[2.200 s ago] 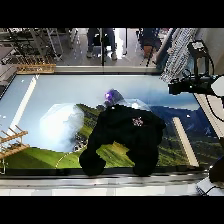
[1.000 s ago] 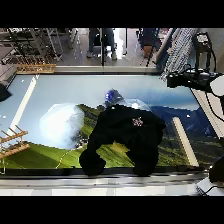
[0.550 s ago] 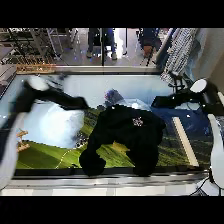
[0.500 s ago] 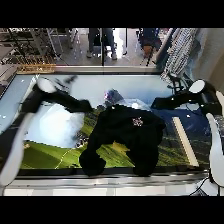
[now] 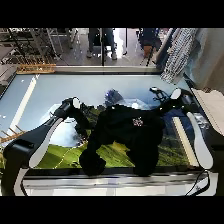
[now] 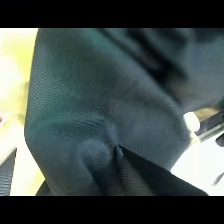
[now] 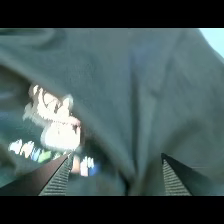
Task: Fold the clothes and pants, and hang the long-sleeved shirts on hangers.
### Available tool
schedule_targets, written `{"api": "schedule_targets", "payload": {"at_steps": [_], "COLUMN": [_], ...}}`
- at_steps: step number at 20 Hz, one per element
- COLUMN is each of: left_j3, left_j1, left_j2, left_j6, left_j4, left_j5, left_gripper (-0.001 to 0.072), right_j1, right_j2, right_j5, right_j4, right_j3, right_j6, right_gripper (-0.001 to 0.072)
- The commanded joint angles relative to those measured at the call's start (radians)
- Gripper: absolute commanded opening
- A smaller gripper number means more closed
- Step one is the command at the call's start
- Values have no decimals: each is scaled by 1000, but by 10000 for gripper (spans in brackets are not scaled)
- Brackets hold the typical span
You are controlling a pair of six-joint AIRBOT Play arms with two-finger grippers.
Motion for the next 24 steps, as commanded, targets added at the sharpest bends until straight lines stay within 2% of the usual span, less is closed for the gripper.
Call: {"api": "schedule_targets", "payload": {"at_steps": [1,2,3,4,6,10,12,14,16,17,19,21,24], "left_j3": [0,0,0,2,55,384,463,412,309,250,110,-84,-476], "left_j1": [-11,-13,-13,-10,31,217,332,433,502,514,478,383,219], "left_j2": [-25,-29,-29,-24,-13,18,87,211,340,394,484,553,638], "left_j6": [-2,36,87,124,132,85,78,126,225,264,272,214,110], "left_j4": [-62,-115,-167,-214,-230,-294,-397,-420,-411,-378,-178,42,237], "left_j5": [-55,-56,-57,-57,-59,-55,37,137,131,95,-5,-34,-36], "left_gripper": [368,70,14,13,13,12,12,12,12,12,10,11,12], "right_j1": [84,110,137,158,191,241,251,246,230,225,212,211,225], "right_j2": [-77,-92,-103,-101,-92,-64,-16,88,203,254,322,393,540], "right_j5": [-98,-121,-158,-216,-307,-449,-555,-622,-544,-446,-225,-93,-48], "right_j4": [-35,-40,-57,-77,-90,-92,-90,-89,-85,-84,-55,-17,70], "right_j3": [0,0,0,2,71,405,532,503,413,360,245,43,-371], "right_j6": [-32,-32,-16,13,82,92,64,36,-8,-18,-10,11,-18], "right_gripper": [549,431,260,34,38,38,38,37,37,39,37,37,39]}}
